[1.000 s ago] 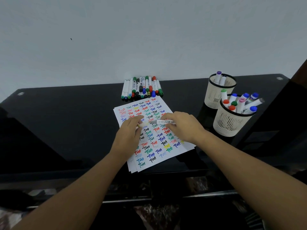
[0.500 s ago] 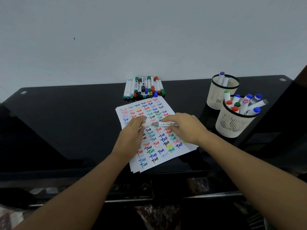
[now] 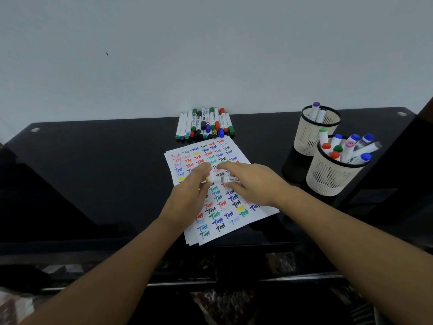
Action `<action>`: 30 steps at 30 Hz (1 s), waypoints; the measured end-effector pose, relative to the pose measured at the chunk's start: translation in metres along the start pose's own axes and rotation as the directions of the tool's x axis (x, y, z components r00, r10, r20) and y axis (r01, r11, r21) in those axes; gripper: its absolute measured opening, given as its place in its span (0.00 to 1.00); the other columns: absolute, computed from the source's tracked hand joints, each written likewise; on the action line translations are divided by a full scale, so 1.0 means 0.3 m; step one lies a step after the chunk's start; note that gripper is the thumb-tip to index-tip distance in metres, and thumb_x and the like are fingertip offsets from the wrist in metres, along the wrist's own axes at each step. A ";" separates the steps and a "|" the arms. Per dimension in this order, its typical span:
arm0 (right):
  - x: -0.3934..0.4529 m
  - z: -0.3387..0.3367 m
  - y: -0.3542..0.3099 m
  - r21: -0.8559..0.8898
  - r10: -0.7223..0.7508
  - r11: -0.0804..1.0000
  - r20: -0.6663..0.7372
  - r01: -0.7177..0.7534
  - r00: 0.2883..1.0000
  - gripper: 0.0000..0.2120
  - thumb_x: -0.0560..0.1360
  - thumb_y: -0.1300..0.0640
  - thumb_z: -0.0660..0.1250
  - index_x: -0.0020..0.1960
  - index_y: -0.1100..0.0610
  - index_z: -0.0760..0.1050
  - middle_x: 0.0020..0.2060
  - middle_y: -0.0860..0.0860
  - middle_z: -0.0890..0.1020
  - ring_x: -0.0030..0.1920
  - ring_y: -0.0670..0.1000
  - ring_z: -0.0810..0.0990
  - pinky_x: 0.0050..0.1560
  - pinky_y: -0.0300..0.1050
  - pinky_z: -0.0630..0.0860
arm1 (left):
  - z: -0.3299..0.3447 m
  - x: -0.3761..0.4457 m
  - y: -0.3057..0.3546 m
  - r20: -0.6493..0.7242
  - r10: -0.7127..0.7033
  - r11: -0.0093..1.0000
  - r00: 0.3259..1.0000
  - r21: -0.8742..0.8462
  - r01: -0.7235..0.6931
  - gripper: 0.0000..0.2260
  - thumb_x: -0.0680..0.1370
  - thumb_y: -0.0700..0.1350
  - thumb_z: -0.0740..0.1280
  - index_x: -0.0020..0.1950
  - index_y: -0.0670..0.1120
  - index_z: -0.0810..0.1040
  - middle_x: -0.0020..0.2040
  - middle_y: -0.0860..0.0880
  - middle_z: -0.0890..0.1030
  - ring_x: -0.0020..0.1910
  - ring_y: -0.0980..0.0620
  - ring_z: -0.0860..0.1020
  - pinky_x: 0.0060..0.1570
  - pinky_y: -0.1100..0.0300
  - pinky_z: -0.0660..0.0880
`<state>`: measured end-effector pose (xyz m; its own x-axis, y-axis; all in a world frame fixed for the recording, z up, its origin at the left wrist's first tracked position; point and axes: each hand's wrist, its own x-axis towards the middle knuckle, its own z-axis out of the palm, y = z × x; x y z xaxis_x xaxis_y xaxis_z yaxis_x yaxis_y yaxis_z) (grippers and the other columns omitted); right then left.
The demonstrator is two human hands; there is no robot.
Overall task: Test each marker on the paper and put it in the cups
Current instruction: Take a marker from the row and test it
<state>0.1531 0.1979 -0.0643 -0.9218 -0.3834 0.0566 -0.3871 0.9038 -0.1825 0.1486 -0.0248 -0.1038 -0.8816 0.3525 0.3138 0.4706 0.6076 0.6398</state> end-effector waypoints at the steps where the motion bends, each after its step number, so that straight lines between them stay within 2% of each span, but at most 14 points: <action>1: 0.002 0.005 -0.005 0.004 -0.005 1.000 0.009 0.005 1.000 0.24 0.86 0.45 0.60 0.80 0.41 0.58 0.67 0.47 0.79 0.53 0.51 0.81 0.49 0.52 0.79 | -0.001 0.000 0.002 0.009 -0.008 1.000 1.000 -0.013 0.008 0.22 0.84 0.47 0.64 0.75 0.58 0.61 0.73 0.55 0.73 0.67 0.56 0.76 0.66 0.51 0.76; 4: 0.003 0.019 -0.014 0.105 0.032 0.994 -0.018 -0.030 0.999 0.25 0.86 0.49 0.57 0.81 0.42 0.55 0.73 0.48 0.75 0.54 0.51 0.80 0.45 0.48 0.73 | -0.002 0.005 0.007 0.013 -0.053 0.998 0.998 -0.036 0.054 0.28 0.83 0.49 0.66 0.79 0.60 0.57 0.77 0.56 0.68 0.72 0.56 0.71 0.70 0.55 0.71; 7: -0.003 0.022 -0.017 0.208 0.087 0.975 -0.062 -0.072 0.994 0.27 0.87 0.50 0.54 0.83 0.40 0.50 0.71 0.49 0.76 0.42 0.44 0.75 0.40 0.45 0.68 | -0.002 0.019 0.004 0.036 -0.079 0.997 0.996 -0.011 0.079 0.31 0.82 0.52 0.67 0.81 0.58 0.54 0.80 0.57 0.61 0.77 0.57 0.64 0.74 0.55 0.65; 8: -0.006 0.018 -0.018 0.240 0.103 0.967 -0.075 -0.082 0.992 0.28 0.87 0.51 0.54 0.83 0.38 0.48 0.68 0.50 0.76 0.41 0.43 0.74 0.39 0.45 0.68 | 0.000 0.023 0.000 0.055 -0.083 0.996 0.995 0.022 0.082 0.31 0.82 0.54 0.67 0.81 0.57 0.55 0.80 0.57 0.61 0.78 0.56 0.63 0.75 0.54 0.64; 10: -0.014 0.006 -0.018 0.296 0.134 0.950 -0.098 -0.099 0.986 0.30 0.86 0.52 0.52 0.82 0.32 0.45 0.60 0.49 0.78 0.43 0.46 0.76 0.42 0.48 0.72 | 0.003 0.031 -0.010 0.094 -0.090 0.986 0.991 0.148 0.075 0.31 0.81 0.60 0.65 0.81 0.56 0.57 0.81 0.54 0.62 0.79 0.53 0.59 0.76 0.52 0.59; 12: -0.019 -0.005 -0.014 0.334 0.157 0.936 -0.114 -0.111 0.981 0.30 0.85 0.54 0.52 0.81 0.30 0.48 0.47 0.50 0.78 0.41 0.49 0.75 0.41 0.49 0.73 | 0.007 0.041 -0.018 0.128 -0.107 0.964 0.986 0.258 0.071 0.32 0.81 0.64 0.62 0.81 0.54 0.60 0.81 0.51 0.61 0.81 0.51 0.55 0.79 0.50 0.53; 16: -0.026 -0.016 -0.007 0.429 0.195 0.895 -0.125 -0.124 0.973 0.28 0.84 0.56 0.55 0.79 0.34 0.57 0.33 0.54 0.76 0.29 0.47 0.71 0.33 0.51 0.71 | 0.014 0.054 -0.032 0.165 -0.120 0.940 0.979 0.337 0.059 0.31 0.80 0.67 0.59 0.79 0.54 0.65 0.81 0.50 0.62 0.81 0.50 0.54 0.80 0.48 0.51; 19: -0.034 -0.020 -0.016 0.446 0.221 0.883 -0.123 -0.145 0.967 0.29 0.82 0.55 0.59 0.76 0.33 0.56 0.32 0.60 0.78 0.26 0.49 0.69 0.31 0.56 0.72 | 0.012 0.054 -0.034 0.167 -0.132 0.934 0.977 0.352 0.066 0.31 0.80 0.68 0.58 0.79 0.55 0.65 0.81 0.51 0.62 0.81 0.51 0.54 0.80 0.48 0.51; 21: -0.039 -0.017 -0.021 0.448 0.228 0.881 -0.121 -0.151 0.966 0.29 0.81 0.55 0.60 0.76 0.32 0.55 0.32 0.61 0.78 0.26 0.50 0.70 0.30 0.57 0.73 | 0.013 0.055 -0.032 0.175 -0.137 0.930 0.975 0.362 0.066 0.31 0.80 0.68 0.57 0.80 0.55 0.65 0.81 0.51 0.61 0.81 0.51 0.54 0.80 0.48 0.50; 24: -0.039 -0.012 -0.022 0.451 0.244 0.878 -0.130 -0.162 0.961 0.30 0.81 0.55 0.60 0.75 0.32 0.55 0.30 0.59 0.77 0.25 0.50 0.69 0.28 0.55 0.72 | 0.011 0.055 -0.023 0.190 -0.156 0.928 0.969 0.365 0.078 0.33 0.79 0.70 0.57 0.80 0.56 0.64 0.82 0.52 0.60 0.81 0.51 0.53 0.79 0.49 0.49; 28: -0.039 -0.013 -0.015 0.463 0.276 0.869 -0.162 -0.174 0.948 0.27 0.82 0.54 0.60 0.76 0.34 0.56 0.27 0.52 0.75 0.24 0.47 0.68 0.27 0.48 0.69 | 0.007 0.055 -0.014 0.201 -0.173 0.926 0.964 0.368 0.089 0.35 0.78 0.72 0.57 0.80 0.56 0.63 0.82 0.52 0.59 0.81 0.51 0.52 0.79 0.49 0.47; 30: -0.038 -0.013 -0.015 0.497 0.290 0.850 -0.159 -0.177 0.944 0.25 0.84 0.53 0.58 0.76 0.33 0.55 0.30 0.55 0.77 0.25 0.47 0.69 0.27 0.48 0.69 | 0.006 0.054 -0.014 0.202 -0.176 0.924 0.963 0.370 0.091 0.35 0.78 0.72 0.57 0.80 0.56 0.63 0.82 0.52 0.59 0.81 0.51 0.52 0.79 0.49 0.47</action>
<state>0.1651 0.1990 -0.0603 -0.9852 -0.0699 0.1566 -0.1563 0.7414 -0.6527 0.1325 -0.0204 -0.1027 -0.9252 0.3765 0.0480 0.3676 0.8574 0.3602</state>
